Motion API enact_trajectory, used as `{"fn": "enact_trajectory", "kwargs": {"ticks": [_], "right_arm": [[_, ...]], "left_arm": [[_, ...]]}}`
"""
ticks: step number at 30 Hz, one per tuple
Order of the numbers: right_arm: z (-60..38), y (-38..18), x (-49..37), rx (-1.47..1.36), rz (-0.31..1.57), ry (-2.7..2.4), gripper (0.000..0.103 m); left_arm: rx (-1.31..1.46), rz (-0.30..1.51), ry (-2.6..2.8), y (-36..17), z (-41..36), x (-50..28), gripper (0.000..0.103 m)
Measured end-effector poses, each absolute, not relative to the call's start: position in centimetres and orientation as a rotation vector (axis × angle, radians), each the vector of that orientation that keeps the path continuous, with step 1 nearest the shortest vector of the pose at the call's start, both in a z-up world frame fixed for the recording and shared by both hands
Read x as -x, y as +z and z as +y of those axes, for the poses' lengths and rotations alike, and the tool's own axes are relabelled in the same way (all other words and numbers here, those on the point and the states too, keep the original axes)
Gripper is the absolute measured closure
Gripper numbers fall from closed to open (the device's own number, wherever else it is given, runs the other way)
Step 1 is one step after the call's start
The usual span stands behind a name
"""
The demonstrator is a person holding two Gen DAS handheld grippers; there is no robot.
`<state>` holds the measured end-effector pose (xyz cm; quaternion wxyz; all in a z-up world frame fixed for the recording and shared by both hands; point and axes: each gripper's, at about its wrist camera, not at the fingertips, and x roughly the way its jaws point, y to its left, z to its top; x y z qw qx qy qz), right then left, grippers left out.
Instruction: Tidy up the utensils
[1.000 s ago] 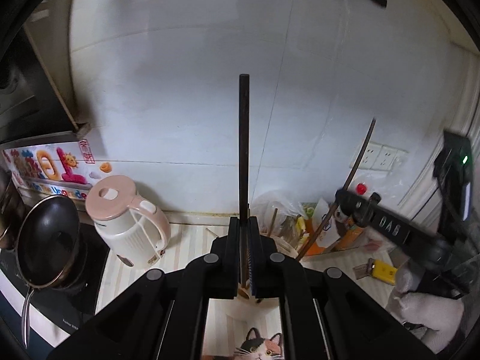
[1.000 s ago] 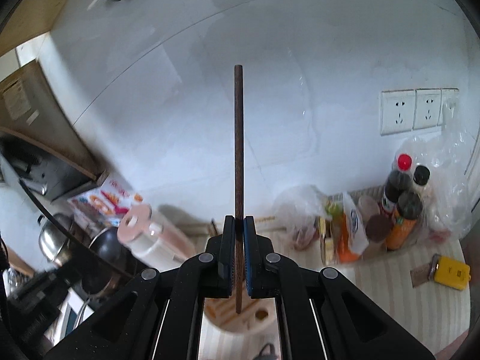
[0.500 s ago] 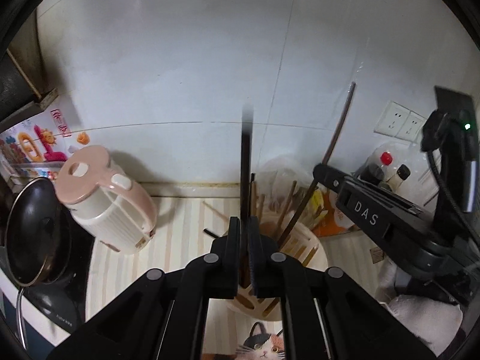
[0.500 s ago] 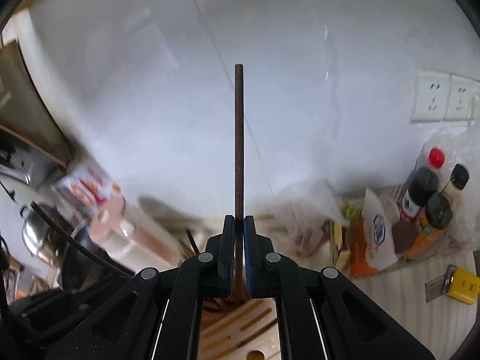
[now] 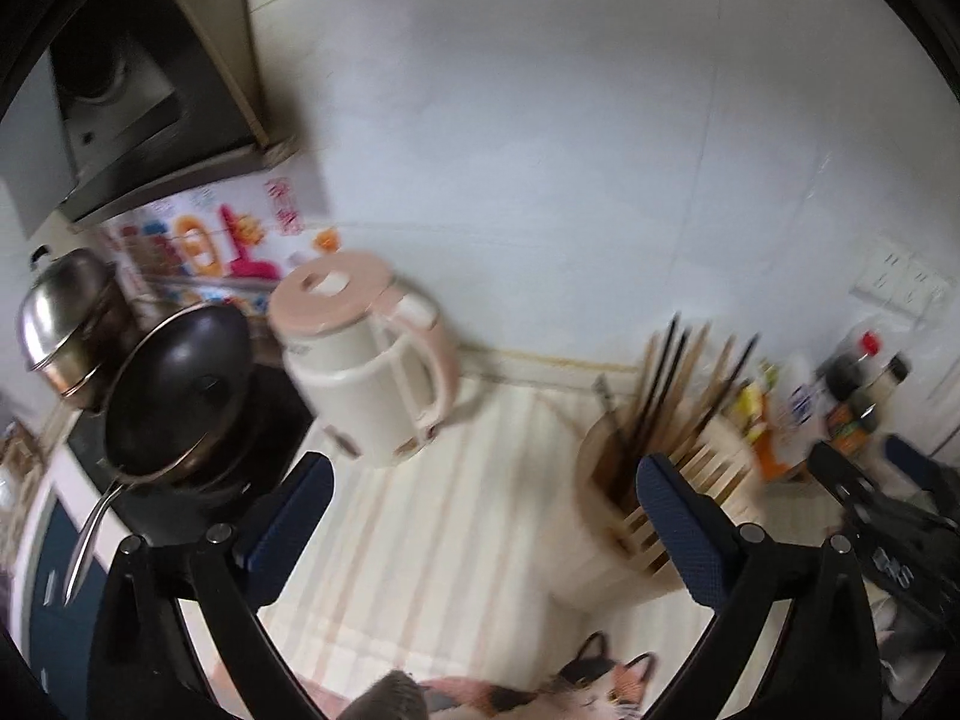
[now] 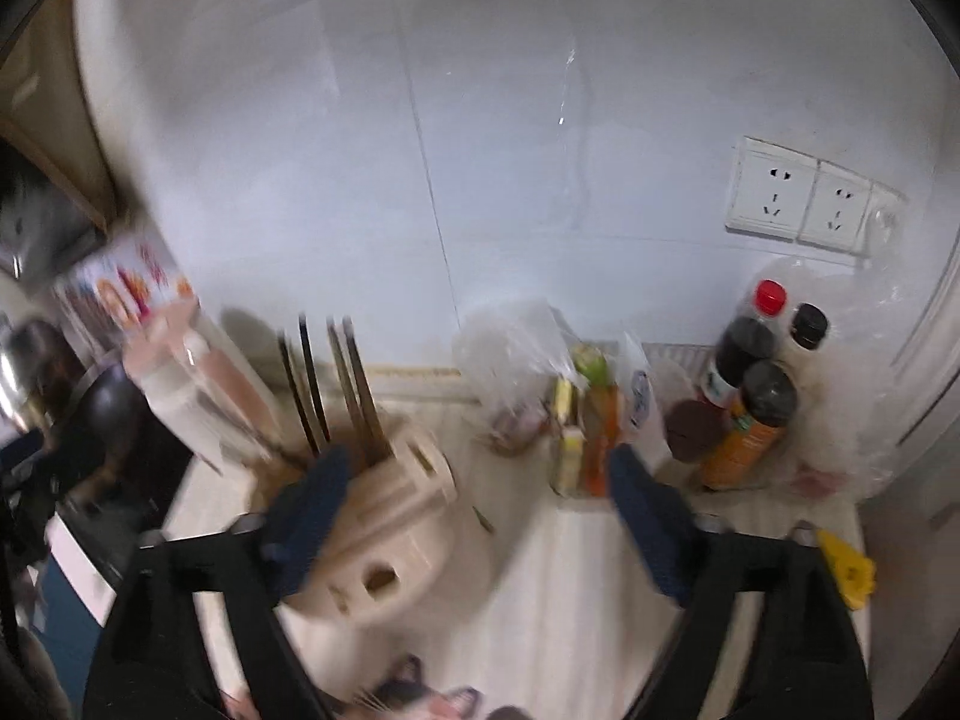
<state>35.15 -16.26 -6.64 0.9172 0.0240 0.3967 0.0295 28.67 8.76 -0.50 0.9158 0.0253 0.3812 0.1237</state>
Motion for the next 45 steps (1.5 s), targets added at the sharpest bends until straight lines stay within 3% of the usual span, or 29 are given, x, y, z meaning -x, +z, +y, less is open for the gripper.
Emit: {"fn": "enact_trajectory", "kwargs": {"ticks": [9, 32, 45], "right_arm": [[-16.2, -7.1, -28.9, 0.022, 0.783, 0.037, 0.001], [-12.9, 5.2, -0.9, -0.025, 0.566, -0.131, 0.000], [-13.0, 7.7, 3.0, -0.012, 0.524, -0.111, 0.000]], "left_arm": [[-0.057, 0.763, 0.261, -2.1, 7.7, -24.4, 0.000], [-0.120, 0.594, 0.111, 5.1, 4.8, -2.5, 0.000], [-0.107, 0.555, 0.148, 6.3, 4.1, 0.7, 0.000]]}}
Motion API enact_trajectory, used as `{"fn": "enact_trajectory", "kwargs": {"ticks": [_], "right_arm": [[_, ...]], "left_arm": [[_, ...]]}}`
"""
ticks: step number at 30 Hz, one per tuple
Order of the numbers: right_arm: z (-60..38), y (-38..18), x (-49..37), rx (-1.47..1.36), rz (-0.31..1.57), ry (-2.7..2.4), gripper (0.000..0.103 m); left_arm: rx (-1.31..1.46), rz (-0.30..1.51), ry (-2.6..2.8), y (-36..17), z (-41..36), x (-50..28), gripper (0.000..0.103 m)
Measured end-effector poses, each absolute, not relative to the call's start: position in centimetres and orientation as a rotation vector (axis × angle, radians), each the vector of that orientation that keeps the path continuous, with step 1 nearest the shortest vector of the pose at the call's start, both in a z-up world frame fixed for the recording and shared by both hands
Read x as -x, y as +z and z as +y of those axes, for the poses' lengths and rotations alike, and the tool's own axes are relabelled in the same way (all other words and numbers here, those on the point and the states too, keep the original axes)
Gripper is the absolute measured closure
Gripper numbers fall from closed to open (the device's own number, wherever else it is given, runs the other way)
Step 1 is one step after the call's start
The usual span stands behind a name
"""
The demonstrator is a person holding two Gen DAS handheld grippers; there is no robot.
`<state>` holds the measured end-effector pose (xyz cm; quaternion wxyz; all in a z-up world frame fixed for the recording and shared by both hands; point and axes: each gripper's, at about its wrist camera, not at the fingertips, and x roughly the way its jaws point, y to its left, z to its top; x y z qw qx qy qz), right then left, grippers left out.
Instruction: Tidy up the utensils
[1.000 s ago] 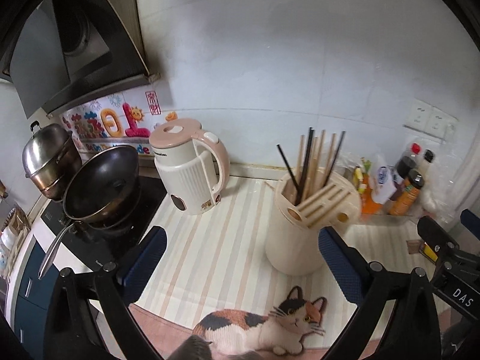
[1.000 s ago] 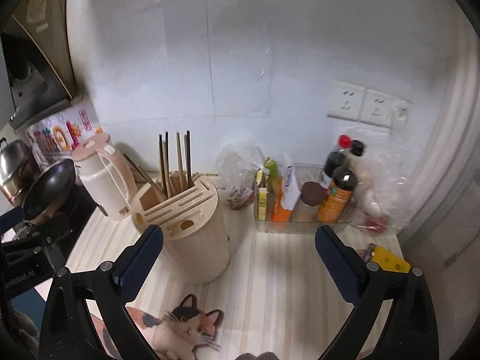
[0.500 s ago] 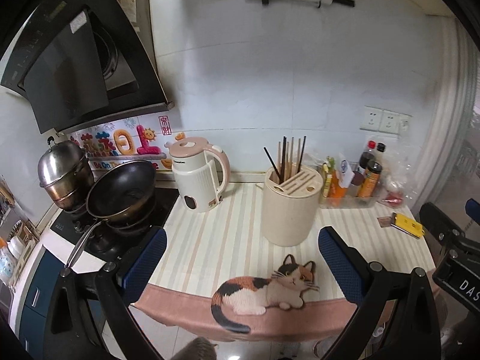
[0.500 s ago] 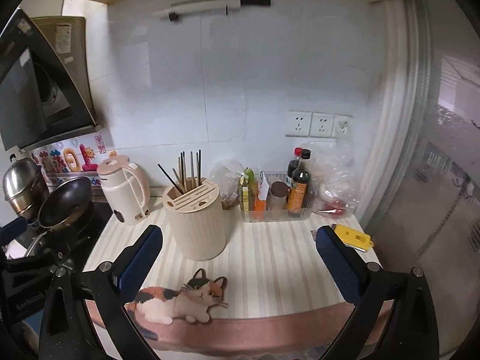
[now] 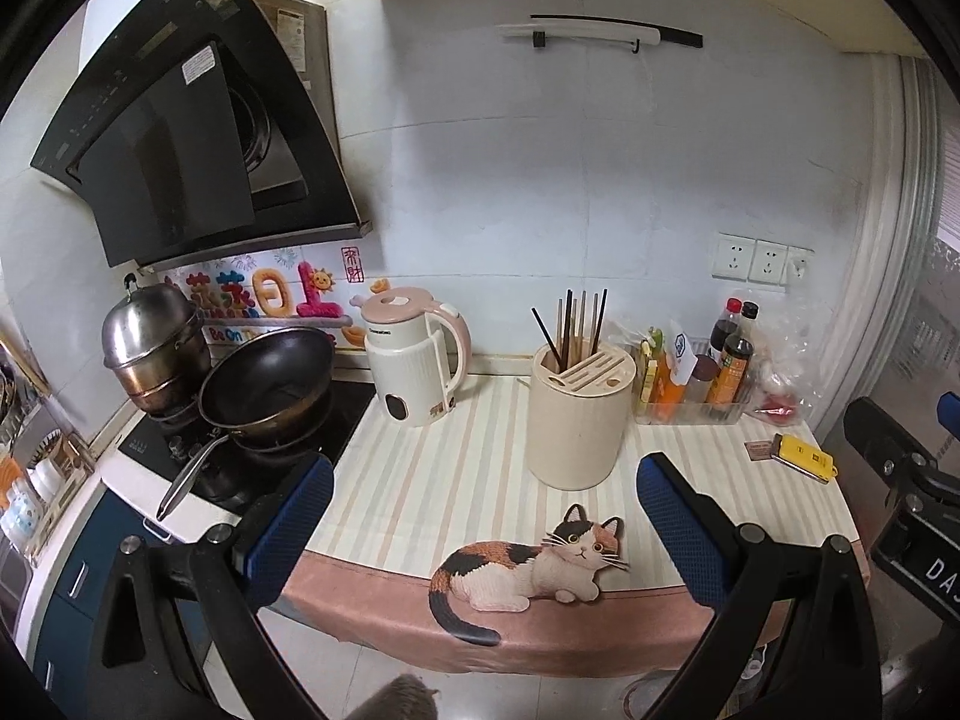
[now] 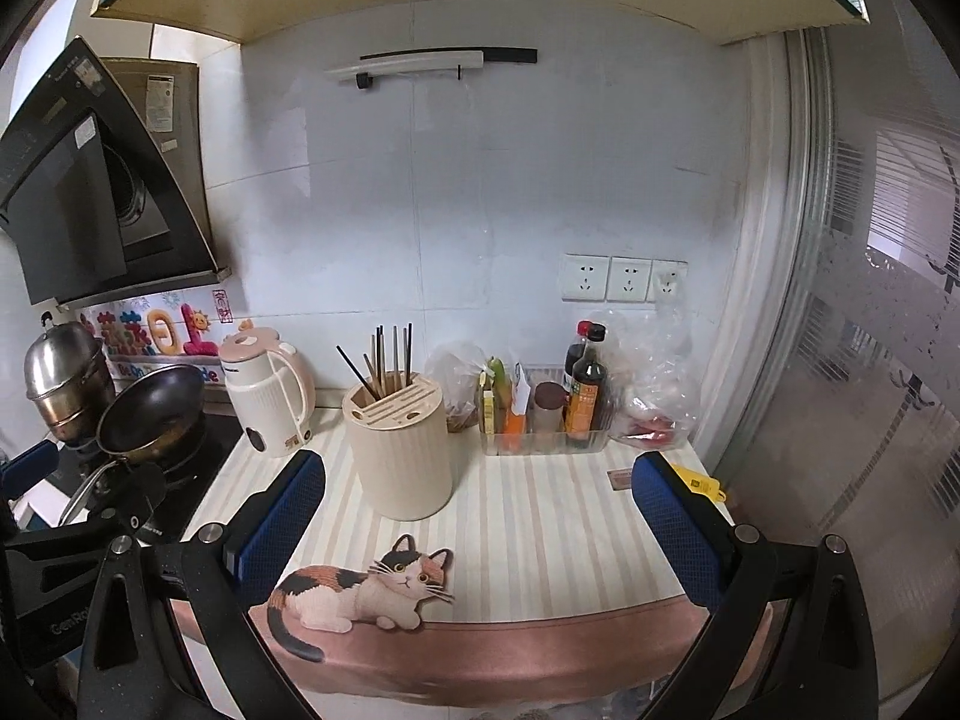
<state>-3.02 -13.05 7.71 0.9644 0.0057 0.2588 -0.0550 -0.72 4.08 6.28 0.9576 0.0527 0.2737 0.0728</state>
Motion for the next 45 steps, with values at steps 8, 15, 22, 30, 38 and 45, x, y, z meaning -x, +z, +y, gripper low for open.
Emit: {"fn": "enact_trajectory", "kwargs": {"ticks": [8, 15, 22, 30, 38, 45], "right_arm": [[-13.8, 7.2, 2.5, -0.009, 0.543, -0.097, 0.000], [-13.9, 7.0, 2.0, -0.006, 0.544, -0.090, 0.000], [-14.0, 6.6, 1.4, -0.004, 0.560, -0.087, 0.000], [-13.8, 6.3, 0.7, 0.000, 0.566, -0.086, 0.000], [-13.7, 6.2, 0.5, 0.000, 0.568, -0.086, 0.000], [-13.6, 5.5, -0.1, 0.005, 0.585, -0.084, 0.000]], "left_arm": [[-0.106, 0.547, 0.157, 6.2, 3.6, 0.9, 0.000], [-0.114, 0.546, 0.167, 6.2, 3.4, 0.9, 0.000], [-0.101, 0.560, 0.175, 5.8, 3.6, 0.5, 0.000], [-0.101, 0.567, 0.177, 5.6, 4.0, 0.2, 0.000], [-0.102, 0.571, 0.177, 5.5, 4.0, -0.2, 0.000], [-0.102, 0.580, 0.179, 5.3, 4.1, -0.8, 0.000]]}}
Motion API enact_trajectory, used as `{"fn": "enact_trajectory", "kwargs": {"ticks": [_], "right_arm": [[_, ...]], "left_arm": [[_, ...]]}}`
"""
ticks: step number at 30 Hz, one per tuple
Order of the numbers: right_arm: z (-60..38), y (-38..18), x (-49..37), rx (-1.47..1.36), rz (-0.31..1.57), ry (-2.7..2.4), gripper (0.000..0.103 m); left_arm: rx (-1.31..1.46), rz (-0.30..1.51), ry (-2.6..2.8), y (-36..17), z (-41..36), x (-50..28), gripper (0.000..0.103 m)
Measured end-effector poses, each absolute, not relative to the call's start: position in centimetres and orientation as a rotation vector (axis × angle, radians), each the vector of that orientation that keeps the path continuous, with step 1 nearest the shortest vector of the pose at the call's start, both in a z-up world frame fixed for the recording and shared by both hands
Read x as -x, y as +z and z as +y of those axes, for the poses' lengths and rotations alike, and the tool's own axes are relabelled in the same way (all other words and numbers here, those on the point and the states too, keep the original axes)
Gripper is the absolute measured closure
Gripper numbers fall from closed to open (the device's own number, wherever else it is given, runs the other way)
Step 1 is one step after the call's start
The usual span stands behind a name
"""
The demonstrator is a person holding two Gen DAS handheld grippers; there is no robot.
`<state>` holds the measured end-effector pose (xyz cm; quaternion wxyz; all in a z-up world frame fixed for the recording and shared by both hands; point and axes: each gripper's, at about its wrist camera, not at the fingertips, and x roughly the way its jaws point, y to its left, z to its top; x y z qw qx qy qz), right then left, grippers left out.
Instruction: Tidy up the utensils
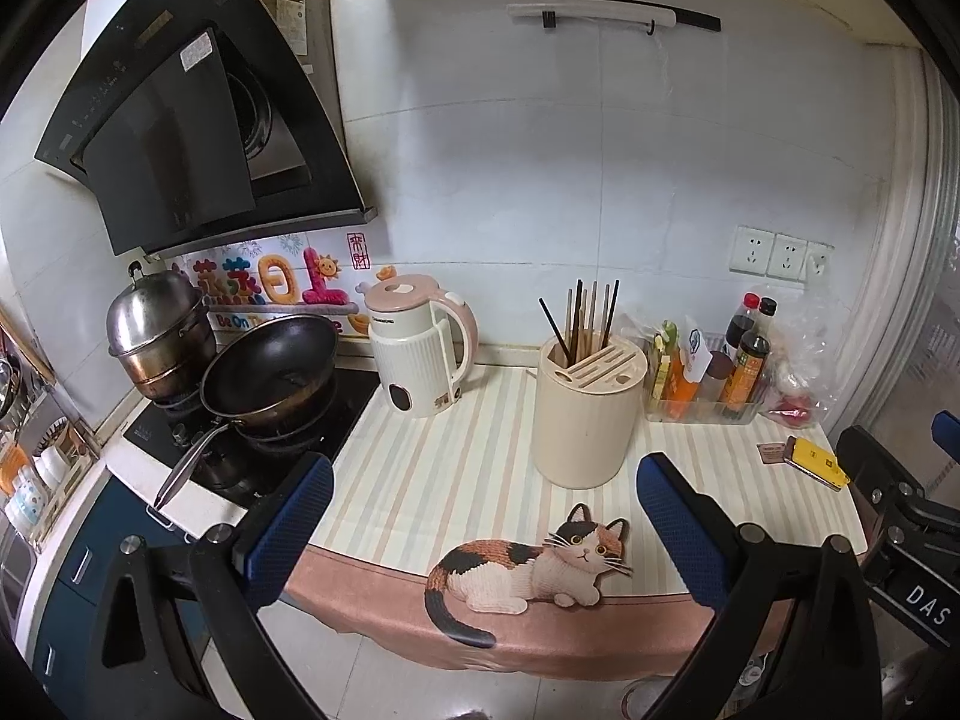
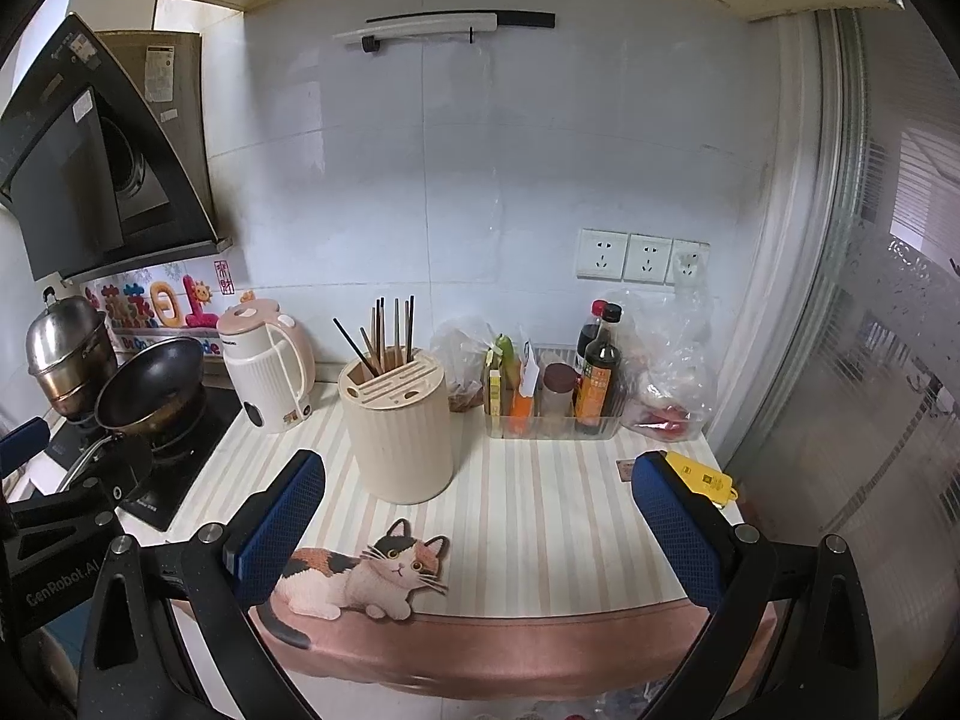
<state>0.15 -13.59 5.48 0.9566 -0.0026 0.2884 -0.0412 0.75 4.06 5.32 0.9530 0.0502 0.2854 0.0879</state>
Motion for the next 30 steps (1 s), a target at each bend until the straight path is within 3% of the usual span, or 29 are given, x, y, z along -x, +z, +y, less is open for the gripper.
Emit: {"fn": "enact_trajectory", "kwargs": {"ticks": [30], "right_arm": [[-13.5, 4.7, -1.3, 0.010, 0.611, -0.072, 0.000]], "left_arm": [[-0.097, 0.586, 0.193, 5.1, 4.5, -1.7, 0.000]]}}
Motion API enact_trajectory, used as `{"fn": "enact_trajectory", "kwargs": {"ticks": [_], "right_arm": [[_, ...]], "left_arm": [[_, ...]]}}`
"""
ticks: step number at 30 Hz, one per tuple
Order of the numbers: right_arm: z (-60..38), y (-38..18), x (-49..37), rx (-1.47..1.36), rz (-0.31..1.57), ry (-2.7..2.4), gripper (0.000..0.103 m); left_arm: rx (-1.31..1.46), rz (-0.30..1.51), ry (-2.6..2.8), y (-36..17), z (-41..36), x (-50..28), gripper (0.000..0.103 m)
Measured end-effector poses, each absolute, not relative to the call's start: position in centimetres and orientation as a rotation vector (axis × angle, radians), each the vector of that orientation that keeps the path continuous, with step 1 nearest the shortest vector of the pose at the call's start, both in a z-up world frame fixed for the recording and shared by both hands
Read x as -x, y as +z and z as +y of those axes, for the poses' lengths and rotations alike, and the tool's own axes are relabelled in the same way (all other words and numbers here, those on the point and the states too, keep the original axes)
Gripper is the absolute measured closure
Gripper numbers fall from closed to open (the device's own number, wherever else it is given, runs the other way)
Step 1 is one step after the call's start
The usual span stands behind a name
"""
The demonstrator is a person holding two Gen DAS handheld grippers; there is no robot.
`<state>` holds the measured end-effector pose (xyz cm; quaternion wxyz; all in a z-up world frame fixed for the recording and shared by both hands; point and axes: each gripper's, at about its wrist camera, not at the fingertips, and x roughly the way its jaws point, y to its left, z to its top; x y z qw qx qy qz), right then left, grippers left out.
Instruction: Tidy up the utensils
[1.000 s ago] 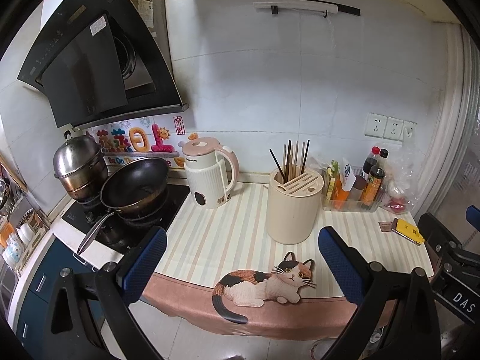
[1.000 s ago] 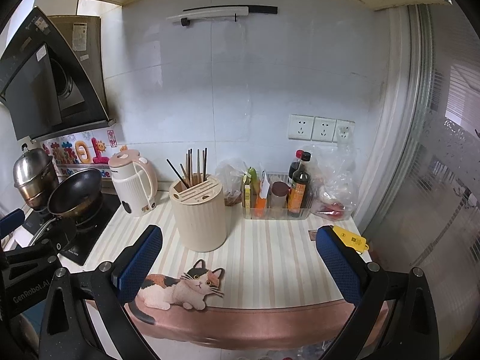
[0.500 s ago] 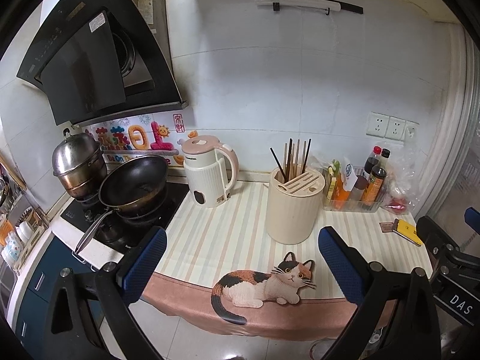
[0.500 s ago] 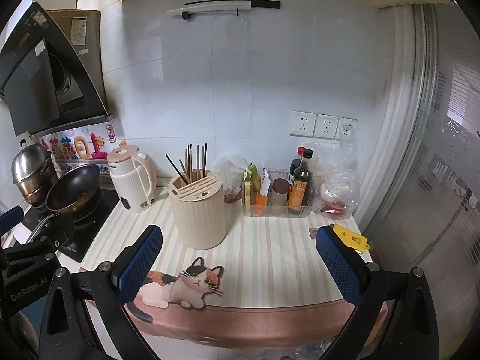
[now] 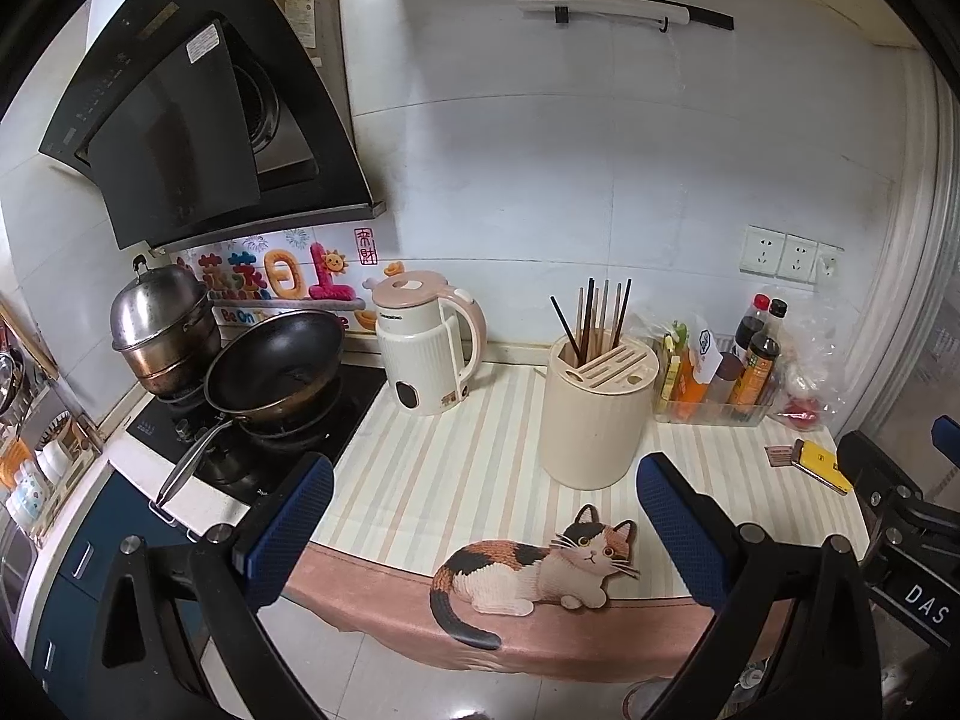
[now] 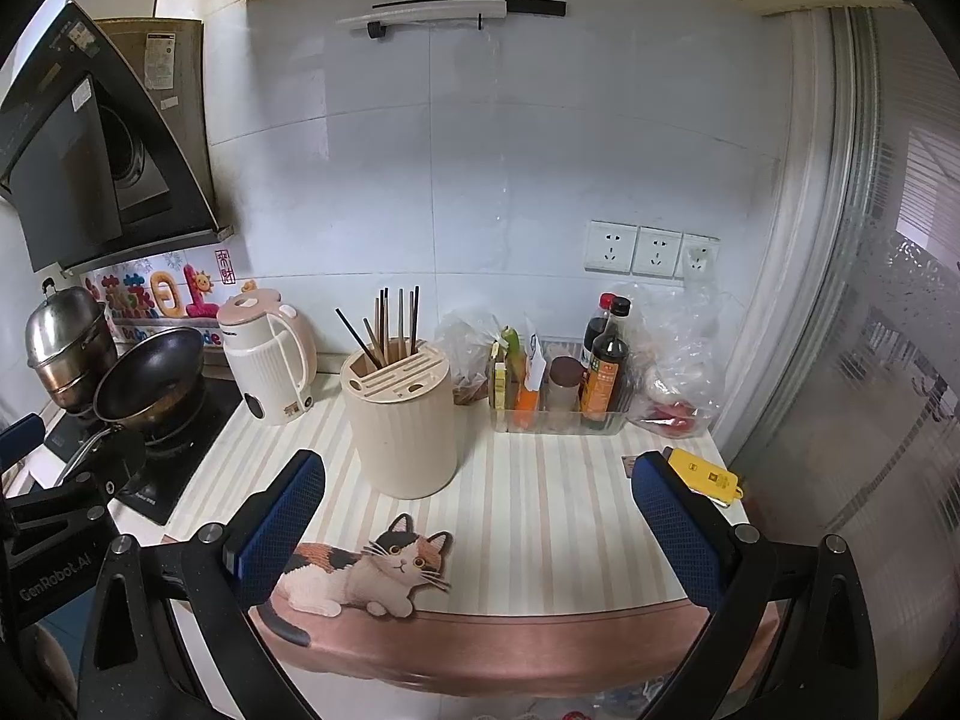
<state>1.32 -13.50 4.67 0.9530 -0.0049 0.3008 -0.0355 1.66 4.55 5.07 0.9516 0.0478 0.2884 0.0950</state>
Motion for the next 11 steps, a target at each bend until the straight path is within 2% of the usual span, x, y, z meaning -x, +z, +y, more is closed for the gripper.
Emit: {"fn": "enact_trajectory", "kwargs": {"ticks": [11], "right_arm": [[-13.39, 4.76, -1.22, 0.010, 0.611, -0.072, 0.000]], "left_arm": [[-0.097, 0.587, 0.194, 4.98, 4.65, -1.23, 0.000]]}}
